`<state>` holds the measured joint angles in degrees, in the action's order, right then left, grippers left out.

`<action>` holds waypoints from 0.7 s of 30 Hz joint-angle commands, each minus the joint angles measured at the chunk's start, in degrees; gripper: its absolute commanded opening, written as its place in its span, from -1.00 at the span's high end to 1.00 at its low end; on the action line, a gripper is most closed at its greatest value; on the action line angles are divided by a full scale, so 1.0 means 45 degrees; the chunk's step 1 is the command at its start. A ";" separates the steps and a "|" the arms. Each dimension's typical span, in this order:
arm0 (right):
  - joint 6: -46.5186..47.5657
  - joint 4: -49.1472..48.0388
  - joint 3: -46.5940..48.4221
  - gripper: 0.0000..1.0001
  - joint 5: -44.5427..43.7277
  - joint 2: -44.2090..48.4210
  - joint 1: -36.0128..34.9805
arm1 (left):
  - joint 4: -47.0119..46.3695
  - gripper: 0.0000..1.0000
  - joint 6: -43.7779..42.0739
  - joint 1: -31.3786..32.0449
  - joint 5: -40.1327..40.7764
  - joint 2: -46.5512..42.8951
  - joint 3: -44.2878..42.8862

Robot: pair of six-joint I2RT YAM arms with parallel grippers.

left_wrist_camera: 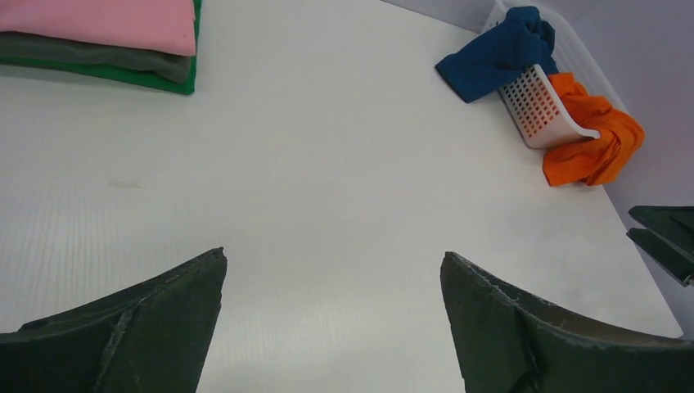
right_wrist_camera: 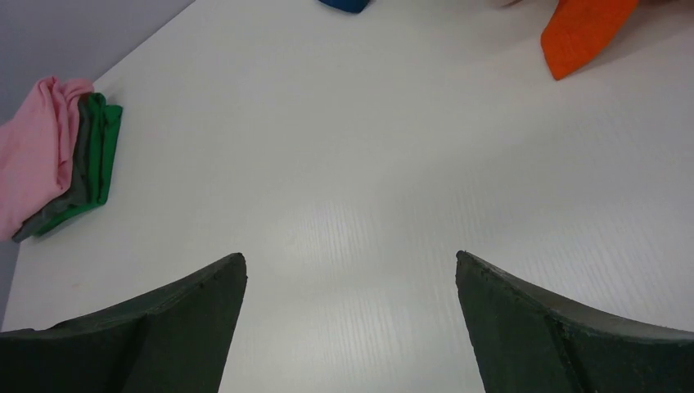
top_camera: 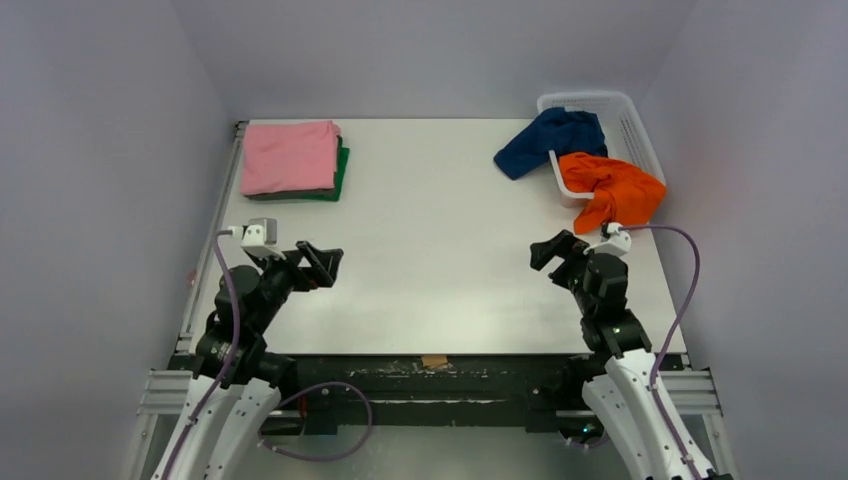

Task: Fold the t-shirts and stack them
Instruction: Grab crumpled tshirt from bin with the right arm

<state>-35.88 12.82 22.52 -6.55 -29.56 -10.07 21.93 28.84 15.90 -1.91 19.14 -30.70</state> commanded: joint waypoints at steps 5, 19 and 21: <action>-0.0041 -0.1008 0.0579 -0.98 -0.0459 -0.0386 0.0029 | -0.0446 -1.00 -0.0224 0.0021 -0.0129 0.0383 -0.0095; 0.1716 -0.0300 0.7687 -0.97 -0.3049 -0.8326 0.1509 | -0.1588 -1.00 -0.0170 0.0021 -0.0010 0.1270 -0.0258; 0.2033 -0.0188 0.9515 -0.98 -0.2732 -1.0105 0.1891 | -0.1650 -1.00 -0.0243 0.0021 0.0043 0.1547 -0.0343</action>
<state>-31.38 12.38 52.56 -18.09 -64.42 -4.95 18.70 28.86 15.90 -1.72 24.03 -30.70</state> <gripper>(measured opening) 0.987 0.998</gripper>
